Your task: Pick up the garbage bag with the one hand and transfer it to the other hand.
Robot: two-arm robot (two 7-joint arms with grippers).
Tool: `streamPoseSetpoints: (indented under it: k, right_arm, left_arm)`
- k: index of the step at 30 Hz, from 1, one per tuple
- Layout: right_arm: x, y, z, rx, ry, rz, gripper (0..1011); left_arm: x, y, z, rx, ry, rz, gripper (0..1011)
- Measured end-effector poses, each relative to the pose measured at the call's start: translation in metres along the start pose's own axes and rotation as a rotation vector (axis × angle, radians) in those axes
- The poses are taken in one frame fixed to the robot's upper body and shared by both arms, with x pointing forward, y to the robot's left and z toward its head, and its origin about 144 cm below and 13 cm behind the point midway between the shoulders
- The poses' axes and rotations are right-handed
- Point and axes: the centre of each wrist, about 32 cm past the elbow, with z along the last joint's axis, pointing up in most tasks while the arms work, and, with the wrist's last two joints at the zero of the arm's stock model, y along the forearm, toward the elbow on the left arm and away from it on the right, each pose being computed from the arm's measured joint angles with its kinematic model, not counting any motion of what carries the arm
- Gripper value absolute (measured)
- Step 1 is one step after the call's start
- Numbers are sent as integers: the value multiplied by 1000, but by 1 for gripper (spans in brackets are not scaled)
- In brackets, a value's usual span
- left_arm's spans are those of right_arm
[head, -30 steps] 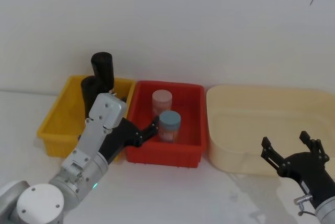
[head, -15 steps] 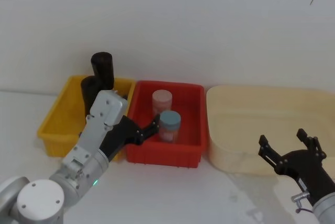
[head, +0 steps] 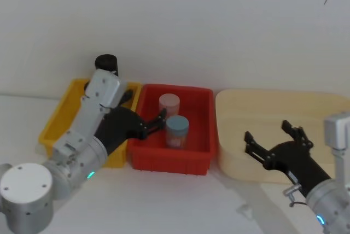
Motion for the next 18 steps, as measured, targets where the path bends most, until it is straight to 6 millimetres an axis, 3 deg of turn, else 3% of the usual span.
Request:
streamPoseSetpoints:
  k: [10,18]
  right_arm:
    - [-18,29,16,-43,-24,125,1000]
    - [-39,54,27,-73,-34,199,1000]
  left_arm:
    - [22,41,24,84,81,41,1002]
    - [44,69,32,124,112,96,1001]
